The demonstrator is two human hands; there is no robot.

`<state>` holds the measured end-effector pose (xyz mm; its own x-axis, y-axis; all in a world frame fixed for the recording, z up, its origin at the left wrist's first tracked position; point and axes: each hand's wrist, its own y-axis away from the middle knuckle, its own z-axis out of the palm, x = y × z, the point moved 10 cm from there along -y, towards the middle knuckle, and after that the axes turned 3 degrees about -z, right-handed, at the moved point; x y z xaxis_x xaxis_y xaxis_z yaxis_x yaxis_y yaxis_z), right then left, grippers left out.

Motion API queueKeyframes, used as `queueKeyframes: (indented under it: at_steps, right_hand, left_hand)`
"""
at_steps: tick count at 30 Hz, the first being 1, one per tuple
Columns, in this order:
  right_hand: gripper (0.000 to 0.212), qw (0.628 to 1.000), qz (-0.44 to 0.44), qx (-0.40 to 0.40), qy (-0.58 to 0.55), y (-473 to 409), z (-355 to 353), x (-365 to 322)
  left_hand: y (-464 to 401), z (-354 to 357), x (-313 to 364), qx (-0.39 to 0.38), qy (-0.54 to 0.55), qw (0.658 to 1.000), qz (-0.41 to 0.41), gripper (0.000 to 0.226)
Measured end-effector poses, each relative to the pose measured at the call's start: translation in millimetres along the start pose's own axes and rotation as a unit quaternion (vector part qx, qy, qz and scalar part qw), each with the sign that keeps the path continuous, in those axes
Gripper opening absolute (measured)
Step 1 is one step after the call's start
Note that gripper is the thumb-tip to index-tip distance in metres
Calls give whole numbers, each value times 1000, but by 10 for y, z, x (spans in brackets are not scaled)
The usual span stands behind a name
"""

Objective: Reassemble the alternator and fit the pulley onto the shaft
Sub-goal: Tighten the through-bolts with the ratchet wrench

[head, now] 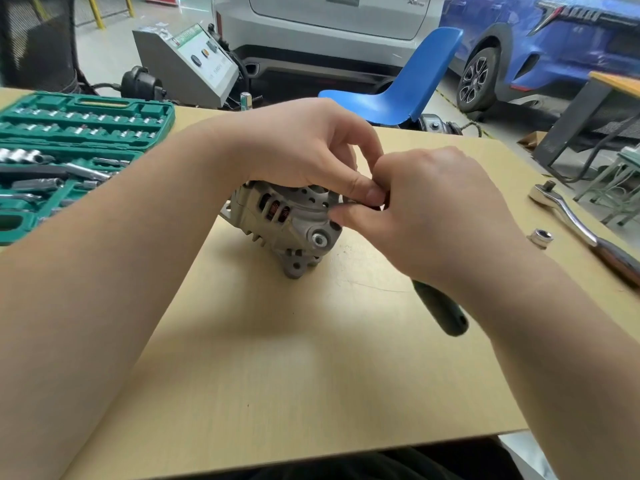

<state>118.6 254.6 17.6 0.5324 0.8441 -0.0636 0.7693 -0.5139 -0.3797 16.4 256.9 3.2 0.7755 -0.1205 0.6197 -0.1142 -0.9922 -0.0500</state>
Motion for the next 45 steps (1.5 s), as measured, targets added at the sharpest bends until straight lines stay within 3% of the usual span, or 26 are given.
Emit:
queueKeyframes:
  at_steps: [3, 6, 9, 17, 23, 25, 28, 31, 32, 35, 37, 42, 45]
  right_hand:
    - [48, 1000, 11, 8, -23, 3, 8, 18]
    - [44, 998, -37, -36, -19, -68, 6, -24]
    - [38, 997, -55, -58, -20, -107, -51, -31]
    - [50, 999, 36, 18, -25, 3, 8, 43]
    - [41, 987, 56, -12, -148, 81, 104, 254]
    - [45, 966, 95, -36, -239, 235, 191, 403]
    - [40, 905, 124, -71, -401, 534, 349, 506]
    - [41, 833, 152, -10, -532, 774, 363, 591]
    - [40, 833, 140, 24, -535, 829, 317, 588]
    - [29, 914, 28, 67, -400, 936, 178, 362]
    - [31, 944, -30, 62, -323, 966, 169, 196]
    - [62, 972, -139, 35, -188, 953, 120, -153]
    - [81, 975, -160, 5, -154, 935, 139, -308]
  left_hand:
    - [9, 6, -1, -2, -8, 1000, 0, 45]
    - [8, -19, -12, 6, -9, 1000, 8, 35]
    - [4, -20, -25, 6, 6, 1000, 3, 43]
    - [12, 2, -25, -5, -12, 1000, -2, 46]
    - [5, -30, -34, 8, -13, 1000, 1, 30]
    - [9, -30, -33, 9, -14, 1000, 1, 27]
    - [4, -34, -46, 9, -15, 1000, 2, 22]
    - [-8, -49, -40, 14, -13, 1000, 6, 24]
    - [-14, -49, -39, 14, -17, 1000, 8, 24]
    - [-29, -31, -40, 8, -23, 1000, 11, 20]
    - [-29, -27, -46, 7, -21, 1000, 10, 18]
    - [-14, -13, -45, 6, -21, 1000, 7, 16]
    - [-8, -8, -41, 6, -23, 1000, 6, 15]
